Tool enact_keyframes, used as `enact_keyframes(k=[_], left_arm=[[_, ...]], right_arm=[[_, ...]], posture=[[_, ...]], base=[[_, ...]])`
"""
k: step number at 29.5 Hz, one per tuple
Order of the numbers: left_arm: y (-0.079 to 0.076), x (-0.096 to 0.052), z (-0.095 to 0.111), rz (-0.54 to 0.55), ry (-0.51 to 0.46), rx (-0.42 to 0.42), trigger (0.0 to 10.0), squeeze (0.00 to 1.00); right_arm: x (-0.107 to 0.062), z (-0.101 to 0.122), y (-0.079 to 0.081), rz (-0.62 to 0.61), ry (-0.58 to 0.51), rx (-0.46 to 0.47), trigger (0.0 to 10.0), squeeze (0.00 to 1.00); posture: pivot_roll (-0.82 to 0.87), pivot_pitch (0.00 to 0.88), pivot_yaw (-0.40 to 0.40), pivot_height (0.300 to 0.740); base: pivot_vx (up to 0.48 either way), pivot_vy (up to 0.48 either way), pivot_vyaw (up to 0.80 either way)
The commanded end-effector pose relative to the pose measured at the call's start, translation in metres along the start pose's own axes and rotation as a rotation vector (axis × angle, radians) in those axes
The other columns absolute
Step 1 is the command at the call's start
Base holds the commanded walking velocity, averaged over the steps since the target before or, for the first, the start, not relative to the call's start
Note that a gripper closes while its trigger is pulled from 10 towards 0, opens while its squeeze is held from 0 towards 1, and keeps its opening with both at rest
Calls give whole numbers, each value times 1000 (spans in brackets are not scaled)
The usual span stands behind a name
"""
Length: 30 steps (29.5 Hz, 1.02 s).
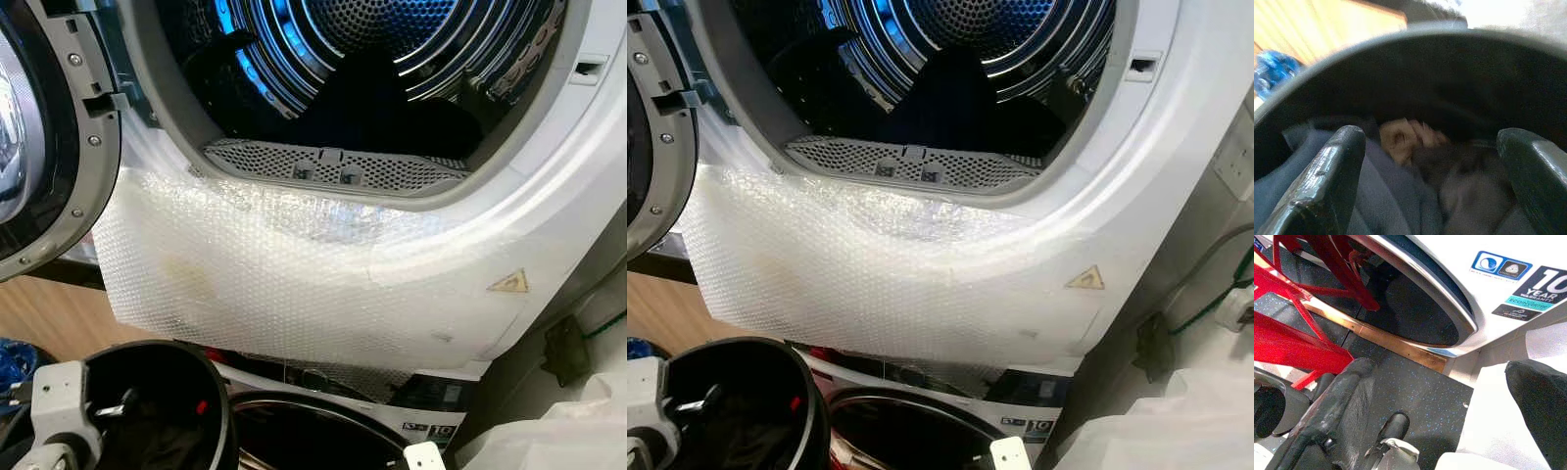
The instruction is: Clothes washing
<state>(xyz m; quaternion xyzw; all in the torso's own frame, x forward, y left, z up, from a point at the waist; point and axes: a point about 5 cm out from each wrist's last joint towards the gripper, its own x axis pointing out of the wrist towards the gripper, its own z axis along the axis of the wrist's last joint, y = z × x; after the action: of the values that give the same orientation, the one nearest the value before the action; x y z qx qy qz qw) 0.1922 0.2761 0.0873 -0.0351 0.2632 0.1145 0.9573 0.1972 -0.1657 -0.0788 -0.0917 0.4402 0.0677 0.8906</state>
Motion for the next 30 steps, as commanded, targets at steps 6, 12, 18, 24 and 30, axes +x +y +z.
enact_keyframes(k=[6,12,18,24,30], left_arm=[[-3,-17,12,-264,33,207,10000,1000],[0,-29,34,-410,-22,246,10000,1000],[3,-37,36,-537,46,274,10000,1000],[6,-45,26,-662,167,387,10000,1000],[8,-42,21,-673,228,484,10000,1000]], right_arm=[[-1,-5,2,8,18,1,10000,0],[-1,-9,6,19,29,0,10000,0],[-1,-9,8,25,30,-6,10000,0],[-1,-9,7,24,29,-11,10000,0],[-1,-9,6,21,31,-13,10000,0]], posture=[[288,0,2,740],[294,0,5,740],[292,0,6,740],[282,0,8,740],[278,0,7,740]], base=[[0,0,0],[0,0,0],[0,0,0],[0,0,0],[0,0,0]])
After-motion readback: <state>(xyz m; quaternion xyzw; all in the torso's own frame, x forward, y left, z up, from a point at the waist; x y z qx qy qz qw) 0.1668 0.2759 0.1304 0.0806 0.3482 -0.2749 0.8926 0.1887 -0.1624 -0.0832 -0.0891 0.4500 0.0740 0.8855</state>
